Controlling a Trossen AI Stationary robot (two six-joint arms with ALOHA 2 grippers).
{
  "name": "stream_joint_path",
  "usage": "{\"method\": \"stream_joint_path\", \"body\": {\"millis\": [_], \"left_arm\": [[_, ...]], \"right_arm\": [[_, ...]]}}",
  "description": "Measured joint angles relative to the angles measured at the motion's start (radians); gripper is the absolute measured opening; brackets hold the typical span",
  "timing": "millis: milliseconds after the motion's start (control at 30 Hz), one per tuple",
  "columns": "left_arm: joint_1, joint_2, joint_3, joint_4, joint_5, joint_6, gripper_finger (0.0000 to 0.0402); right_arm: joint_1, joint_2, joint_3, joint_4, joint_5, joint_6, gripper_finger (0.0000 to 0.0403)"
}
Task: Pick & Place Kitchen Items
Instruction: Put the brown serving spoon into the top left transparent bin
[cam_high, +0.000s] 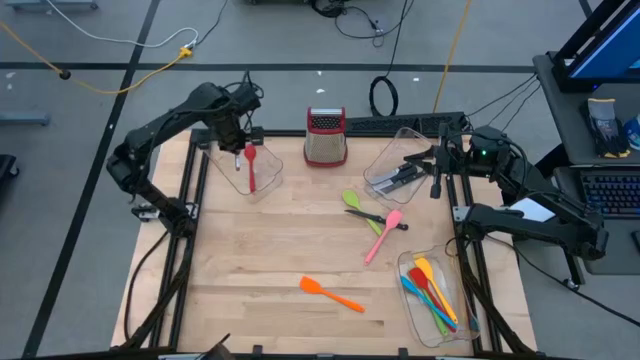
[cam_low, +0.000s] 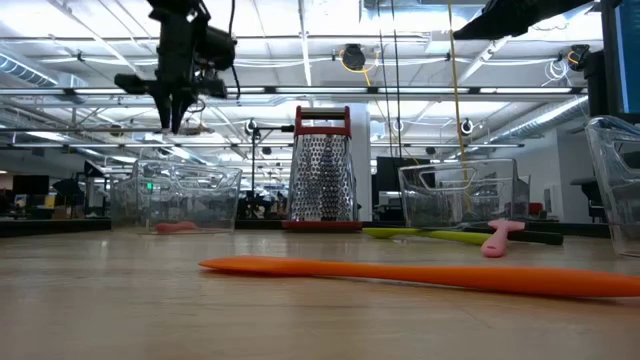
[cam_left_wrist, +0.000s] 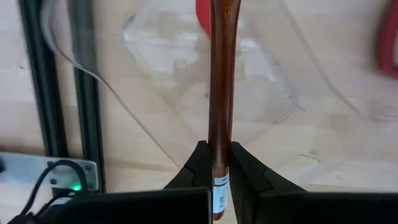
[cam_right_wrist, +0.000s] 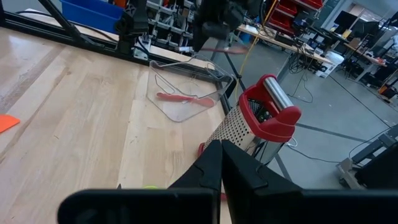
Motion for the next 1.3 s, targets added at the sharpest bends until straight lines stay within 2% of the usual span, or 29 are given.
{"method": "stream_joint_path", "body": {"millis": [200,400,533,767,1300], "left_arm": [[0.033,0.012,-0.134,0.117,0.087,0.02,0.0012],[0.049,0.012,-0.254,0.216,0.146,0.019,0.0012],[0.059,0.012,-0.323,0.278,0.189,0.014,0.0012],[0.063,0.012,-0.42,0.324,0.201,0.005,0.0012],[0.08,0.012,-0.558,0.51,0.226,-0.04,0.0012]], "right_arm": [[0.0,0.0,0.0,0.0,0.002,0.0,0.0],[-0.002,0.0,0.0,0.0,0.079,0.0,0.0],[-0.002,0.0,0.0,0.0,0.079,0.0,0.0],[-0.002,0.0,0.0,0.0,0.079,0.0,0.0],[-0.002,0.0,0.0,0.0,0.079,0.003,0.0]]}}
